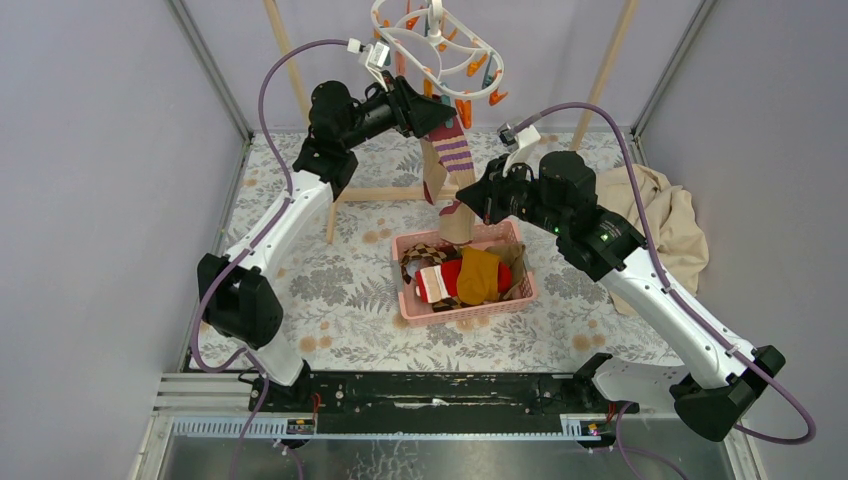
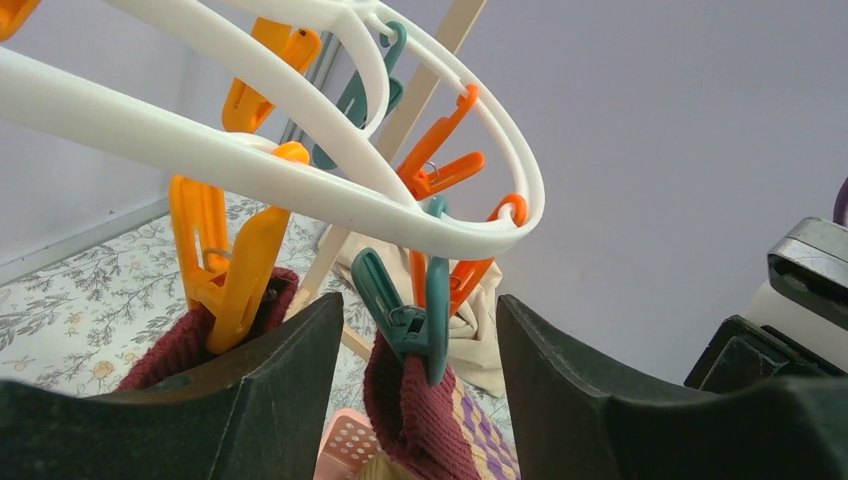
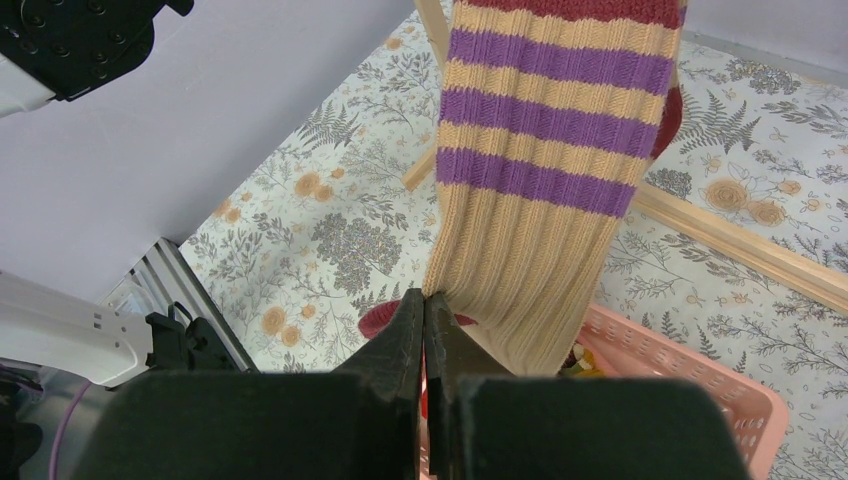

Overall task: Remove the socks clipped to the hanger
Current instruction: Remove the sock from the hanger.

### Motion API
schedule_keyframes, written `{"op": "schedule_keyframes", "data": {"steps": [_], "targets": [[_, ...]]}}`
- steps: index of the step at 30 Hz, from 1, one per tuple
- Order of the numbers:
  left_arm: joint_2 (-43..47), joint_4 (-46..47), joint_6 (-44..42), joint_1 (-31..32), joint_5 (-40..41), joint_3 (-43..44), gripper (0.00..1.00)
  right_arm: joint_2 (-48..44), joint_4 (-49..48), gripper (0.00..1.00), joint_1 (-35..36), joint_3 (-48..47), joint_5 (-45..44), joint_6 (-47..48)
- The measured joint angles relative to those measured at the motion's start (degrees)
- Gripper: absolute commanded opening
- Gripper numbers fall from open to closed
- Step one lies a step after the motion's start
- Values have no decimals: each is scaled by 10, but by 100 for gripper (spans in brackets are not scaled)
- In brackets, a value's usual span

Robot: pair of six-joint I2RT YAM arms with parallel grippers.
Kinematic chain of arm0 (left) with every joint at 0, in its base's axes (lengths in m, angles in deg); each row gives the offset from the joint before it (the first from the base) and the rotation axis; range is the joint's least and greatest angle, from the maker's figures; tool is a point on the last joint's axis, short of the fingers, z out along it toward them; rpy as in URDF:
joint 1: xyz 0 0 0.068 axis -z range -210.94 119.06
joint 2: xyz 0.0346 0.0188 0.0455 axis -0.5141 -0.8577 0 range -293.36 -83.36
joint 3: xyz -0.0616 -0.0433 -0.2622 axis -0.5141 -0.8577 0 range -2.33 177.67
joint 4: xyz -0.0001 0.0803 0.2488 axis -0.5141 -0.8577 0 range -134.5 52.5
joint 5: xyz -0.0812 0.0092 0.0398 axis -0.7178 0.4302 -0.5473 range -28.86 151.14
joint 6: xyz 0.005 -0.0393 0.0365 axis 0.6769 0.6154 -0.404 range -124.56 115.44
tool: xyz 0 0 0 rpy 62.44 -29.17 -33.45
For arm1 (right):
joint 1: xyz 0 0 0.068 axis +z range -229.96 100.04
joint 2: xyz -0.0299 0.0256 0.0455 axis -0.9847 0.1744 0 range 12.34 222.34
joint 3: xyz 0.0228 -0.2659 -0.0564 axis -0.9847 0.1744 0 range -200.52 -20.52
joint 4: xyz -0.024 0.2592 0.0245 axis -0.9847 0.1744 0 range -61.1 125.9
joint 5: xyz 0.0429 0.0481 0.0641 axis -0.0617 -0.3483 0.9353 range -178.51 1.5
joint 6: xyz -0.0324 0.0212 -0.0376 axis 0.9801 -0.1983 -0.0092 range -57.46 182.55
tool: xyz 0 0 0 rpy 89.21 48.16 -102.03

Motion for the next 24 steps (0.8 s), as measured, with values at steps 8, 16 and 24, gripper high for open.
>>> {"op": "schedule_keyframes", "data": {"steps": [8, 16, 24], "targets": [[0, 8, 4, -2, -2, 0, 64, 0, 0, 0, 0, 0, 1, 0], [0, 32, 19, -2, -2, -3, 57, 0, 1, 0, 0, 0, 6, 0], [0, 41, 27, -2, -2, -3, 53, 0, 1, 0, 0, 0, 6, 0]]}}
